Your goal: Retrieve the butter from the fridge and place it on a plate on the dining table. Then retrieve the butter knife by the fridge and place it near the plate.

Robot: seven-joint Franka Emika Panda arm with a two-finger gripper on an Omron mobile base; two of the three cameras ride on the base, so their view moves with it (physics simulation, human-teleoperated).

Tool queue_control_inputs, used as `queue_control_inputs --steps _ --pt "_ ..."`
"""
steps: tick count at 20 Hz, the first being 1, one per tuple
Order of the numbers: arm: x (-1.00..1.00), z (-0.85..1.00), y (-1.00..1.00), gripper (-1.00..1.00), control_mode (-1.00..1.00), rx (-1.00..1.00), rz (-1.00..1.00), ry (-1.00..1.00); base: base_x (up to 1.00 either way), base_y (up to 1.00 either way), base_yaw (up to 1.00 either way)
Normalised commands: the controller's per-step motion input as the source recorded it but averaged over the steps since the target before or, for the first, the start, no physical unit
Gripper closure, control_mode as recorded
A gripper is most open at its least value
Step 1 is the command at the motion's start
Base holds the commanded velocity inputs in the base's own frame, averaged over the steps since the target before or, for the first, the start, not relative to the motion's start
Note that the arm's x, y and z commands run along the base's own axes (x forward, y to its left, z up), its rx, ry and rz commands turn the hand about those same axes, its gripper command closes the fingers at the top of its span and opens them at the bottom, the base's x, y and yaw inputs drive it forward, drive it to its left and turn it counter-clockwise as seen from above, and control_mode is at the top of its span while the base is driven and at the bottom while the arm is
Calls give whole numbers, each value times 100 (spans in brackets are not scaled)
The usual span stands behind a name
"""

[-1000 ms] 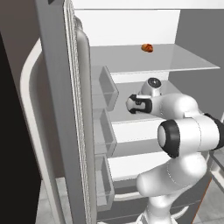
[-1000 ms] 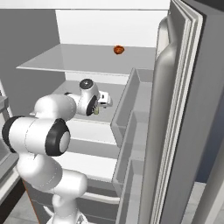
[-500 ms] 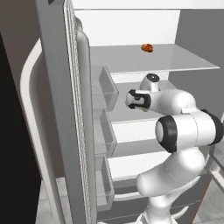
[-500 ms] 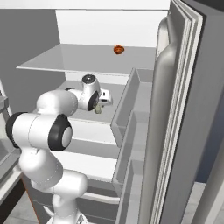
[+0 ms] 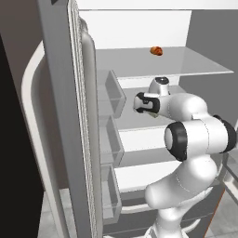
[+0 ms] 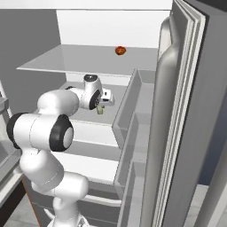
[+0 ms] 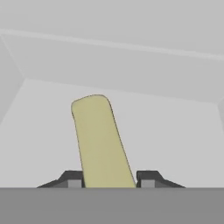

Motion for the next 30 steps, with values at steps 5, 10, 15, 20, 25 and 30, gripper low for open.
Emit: queue_control_inputs --steps 5,10,15,20,25,30 --pt "-16 -2 0 100 -100 0 -4 0 0 0 0" --pt "-43 -1 0 100 -100 0 -16 -5 0 0 0" --pt "-43 0 0 100 -100 1 -14 -6 0 0 0" --pt "-60 1 0 100 -100 6 -10 -4 0 0 0" --pt "-75 15 -8 100 -100 12 -9 0 0 0 0" --pt "-90 34 -12 100 -100 12 -8 3 0 0 0"
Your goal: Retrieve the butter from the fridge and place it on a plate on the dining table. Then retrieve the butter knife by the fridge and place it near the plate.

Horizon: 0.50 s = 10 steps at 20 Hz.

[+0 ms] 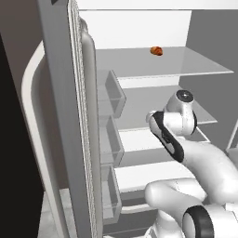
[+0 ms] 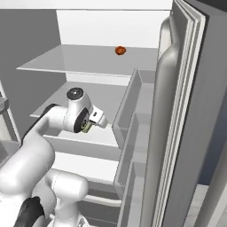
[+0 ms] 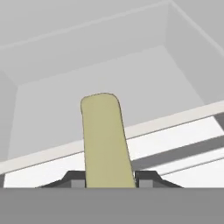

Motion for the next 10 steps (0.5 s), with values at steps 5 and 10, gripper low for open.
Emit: queue_control_inputs --steps 5,10 --pt "-87 53 0 100 -100 6 -5 5 0 0 0" --pt "-73 68 0 100 -100 0 -1 7 0 0 0"
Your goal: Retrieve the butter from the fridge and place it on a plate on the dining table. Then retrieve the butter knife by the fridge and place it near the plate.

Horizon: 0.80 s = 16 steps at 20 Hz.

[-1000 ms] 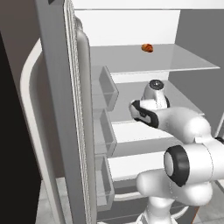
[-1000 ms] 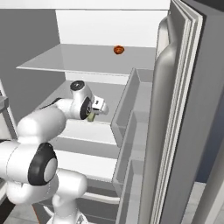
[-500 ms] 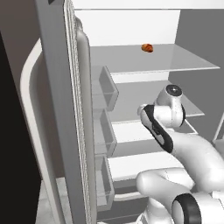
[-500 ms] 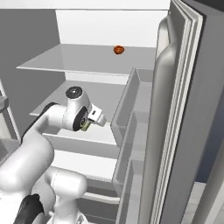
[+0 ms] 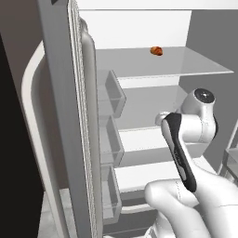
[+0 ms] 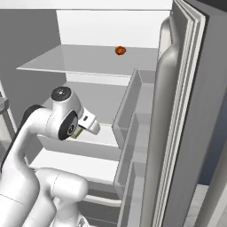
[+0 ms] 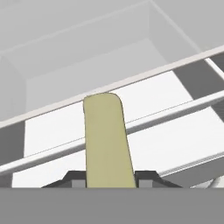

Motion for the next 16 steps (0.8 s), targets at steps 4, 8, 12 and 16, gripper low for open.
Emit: queue_control_inputs --steps 4,8,12,16 --pt "-62 45 0 100 -100 0 0 14 0 0 0" --pt "-64 22 0 100 -100 -2 0 15 0 0 0" --pt "-74 3 6 100 -100 -1 1 6 0 0 0" --pt "-84 0 21 100 -100 -5 0 -3 0 0 0"
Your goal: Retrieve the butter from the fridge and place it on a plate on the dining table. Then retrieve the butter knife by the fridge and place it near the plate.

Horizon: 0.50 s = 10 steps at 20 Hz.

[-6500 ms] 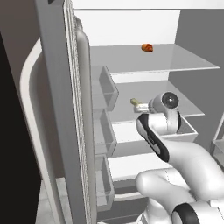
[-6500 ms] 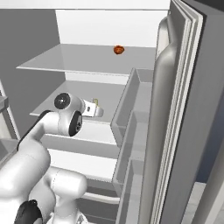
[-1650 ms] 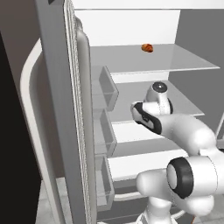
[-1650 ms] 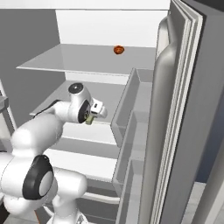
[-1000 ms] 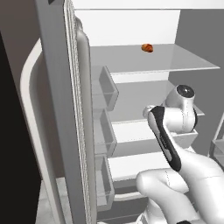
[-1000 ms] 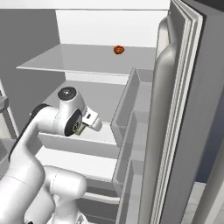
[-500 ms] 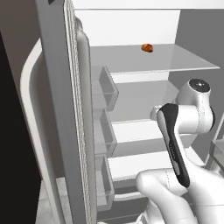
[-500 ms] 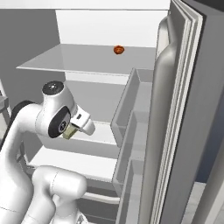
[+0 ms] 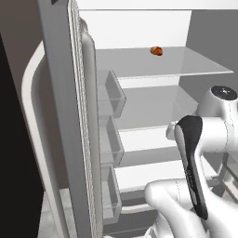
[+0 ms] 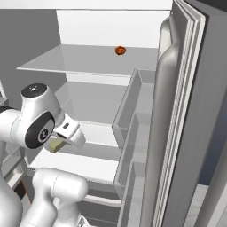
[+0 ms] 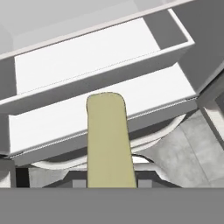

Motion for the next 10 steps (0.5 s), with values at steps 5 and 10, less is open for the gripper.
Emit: queue_control_inputs --steps 5,10 --pt "-57 19 20 100 -100 -1 0 -7 0 0 0" --pt "-20 30 17 100 -100 0 0 -1 0 0 0"
